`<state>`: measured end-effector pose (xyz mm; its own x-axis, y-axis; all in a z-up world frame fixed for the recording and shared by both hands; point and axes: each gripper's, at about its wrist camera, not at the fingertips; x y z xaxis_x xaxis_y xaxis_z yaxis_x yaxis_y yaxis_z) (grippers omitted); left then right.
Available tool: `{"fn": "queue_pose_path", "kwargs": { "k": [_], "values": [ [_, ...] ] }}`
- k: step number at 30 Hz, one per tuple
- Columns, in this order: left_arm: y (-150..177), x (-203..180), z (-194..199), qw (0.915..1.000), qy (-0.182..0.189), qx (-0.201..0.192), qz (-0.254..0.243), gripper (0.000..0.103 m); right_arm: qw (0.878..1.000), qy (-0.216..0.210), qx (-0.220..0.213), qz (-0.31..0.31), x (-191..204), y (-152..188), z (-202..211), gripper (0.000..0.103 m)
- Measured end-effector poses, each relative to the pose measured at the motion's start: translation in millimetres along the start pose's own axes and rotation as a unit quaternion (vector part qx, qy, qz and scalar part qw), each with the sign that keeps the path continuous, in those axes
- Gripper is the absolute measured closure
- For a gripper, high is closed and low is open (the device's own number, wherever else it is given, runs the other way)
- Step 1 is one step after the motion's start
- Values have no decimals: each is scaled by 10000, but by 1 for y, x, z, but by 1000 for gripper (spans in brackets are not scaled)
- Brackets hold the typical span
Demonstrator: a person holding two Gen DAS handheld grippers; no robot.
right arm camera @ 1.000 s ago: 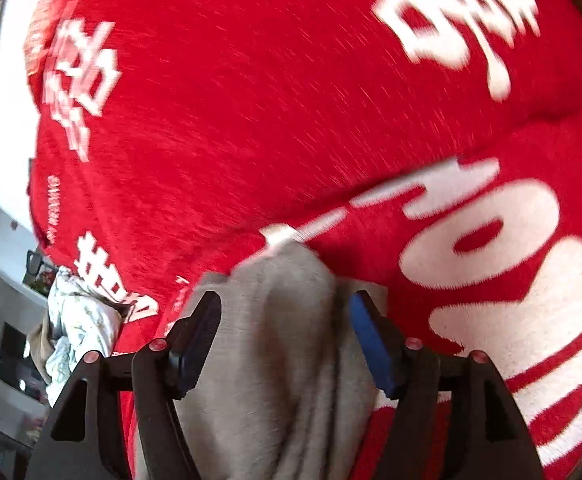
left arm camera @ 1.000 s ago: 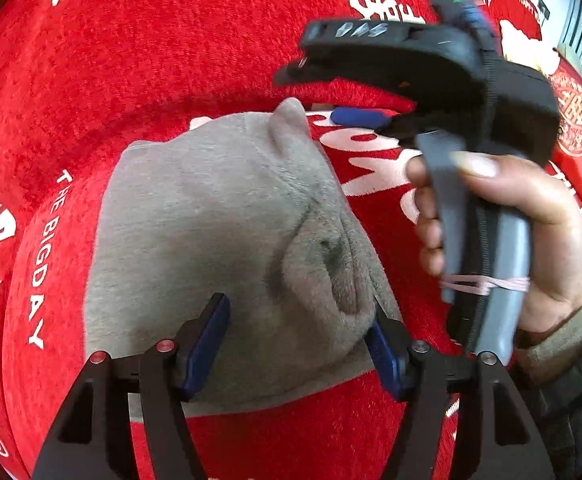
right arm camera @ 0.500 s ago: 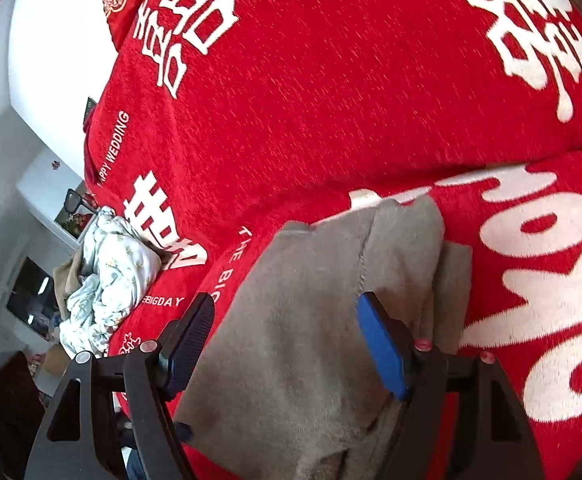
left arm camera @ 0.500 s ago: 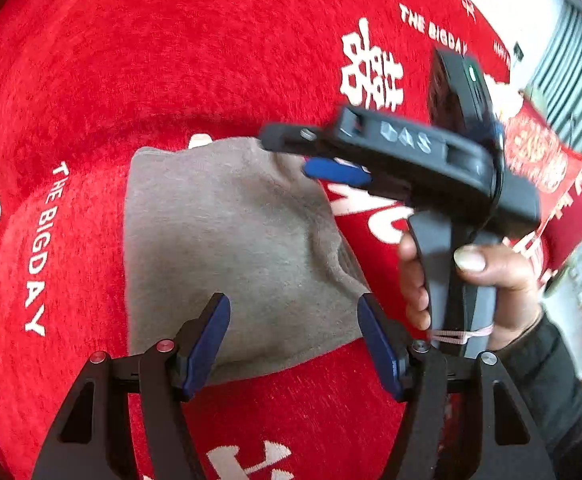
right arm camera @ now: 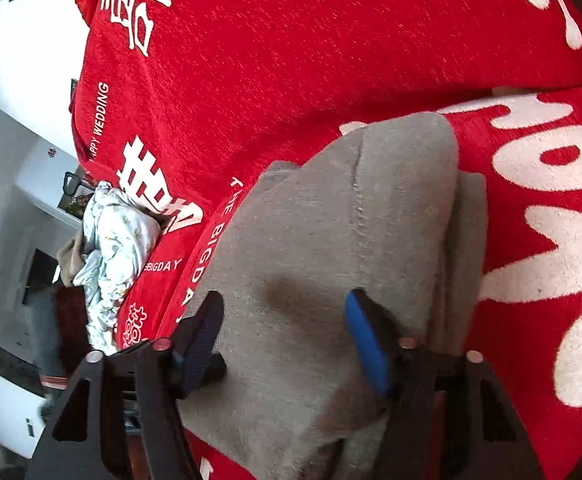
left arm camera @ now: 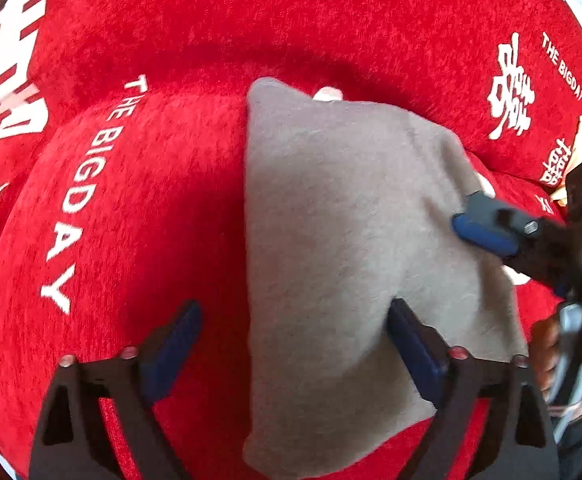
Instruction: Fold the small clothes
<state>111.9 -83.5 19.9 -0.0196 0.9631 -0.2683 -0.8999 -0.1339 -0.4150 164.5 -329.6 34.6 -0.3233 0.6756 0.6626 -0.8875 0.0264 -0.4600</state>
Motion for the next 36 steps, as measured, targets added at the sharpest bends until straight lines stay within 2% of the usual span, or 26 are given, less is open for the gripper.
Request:
{"fn": "queue_pose_path", "kwargs": {
  "k": [2, 4, 5, 6, 8, 10, 12, 13, 14, 17, 19, 20, 22, 23, 26, 30, 31, 33, 34, 36],
  "values": [
    [-2, 3, 10, 9995, 277, -99, 79, 9, 9999, -40, -73, -91, 0, -2, 8, 37],
    [-12, 2, 24, 9986, 347, -388, 91, 9, 9989, -49, -446, -142, 2, -5, 19, 32],
    [-22, 1, 29, 9979, 307, -549, 121, 9, 9975, -77, -687, -127, 3, -6, 24, 25],
    [-29, 1, 29, 9978, 265, -586, 157, 9, 9963, -123, -842, -121, 1, -6, 25, 23],
    [-51, -2, 14, 9989, 81, -418, 212, 9, 9966, -224, -760, -213, -5, -8, 19, 23],
    [-61, -4, -8, 9995, -209, -193, 167, 9, 9976, 35, -551, -405, -21, -8, 5, 26],
    [-64, -4, -32, 9989, -449, 97, 98, 4, 9978, 171, -559, -318, -26, -10, 6, 41],
    [-64, -1, -36, 9988, -462, 111, 140, 0, 9980, 279, -502, -256, -25, -11, 7, 42],
    [-64, -1, -37, 9988, -460, 65, 151, 0, 9980, 372, -469, -196, -22, -12, 7, 42],
    [-63, -10, -32, 9981, -602, -74, -142, 0, 9962, 743, -451, 12, -11, -14, 11, 40],
    [-63, -16, -25, 9977, -587, -152, -289, 0, 9920, 1130, -555, 41, -6, -15, 20, 29],
    [-63, -17, -21, 9981, -506, -183, -307, 0, 9869, 1481, -640, 38, -5, -15, 25, 18],
    [-64, -18, -9, 9988, -303, -242, -288, 0, 9740, 2131, -764, -26, -8, -15, 35, 15],
    [-63, -18, -5, 9990, -208, -256, -290, 0, 9737, 2127, -802, -130, -13, -14, 39, 15],
    [-65, -19, -3, 9991, -164, -204, -341, 0, 9803, 1690, -743, -701, -31, -12, 40, 14],
    [-68, -15, -13, 9997, -54, -61, -230, 0, 9847, 1328, -462, -1026, -42, -8, 21, 14],
    [-67, -15, -18, 9998, -23, 8, -173, 0, 9867, 1131, -345, -1115, -44, -7, 12, 14],
    [-66, -14, -31, 9998, -25, 181, -79, 0, 9884, 1032, -476, -1003, -42, -3, 10, 5],
    [-65, -14, -38, 9995, 134, 288, -8, 0, 9899, 1010, -515, -845, -40, -2, 7, 2],
    [-66, -10, -48, 9978, 418, 479, 169, 0, 9905, 1148, -507, -555, -34, -1, 2, 2]
  ]
}}
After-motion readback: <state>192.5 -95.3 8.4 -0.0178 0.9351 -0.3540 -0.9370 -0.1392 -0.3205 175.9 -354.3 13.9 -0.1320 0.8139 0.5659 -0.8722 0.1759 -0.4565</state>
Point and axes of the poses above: each gripper's, at about its wrist camera, not at the fingertips, and z roughly against the way its jaws point, x to its left, y to its underside, and after that the axes turned 4 degrees about z, right-handed
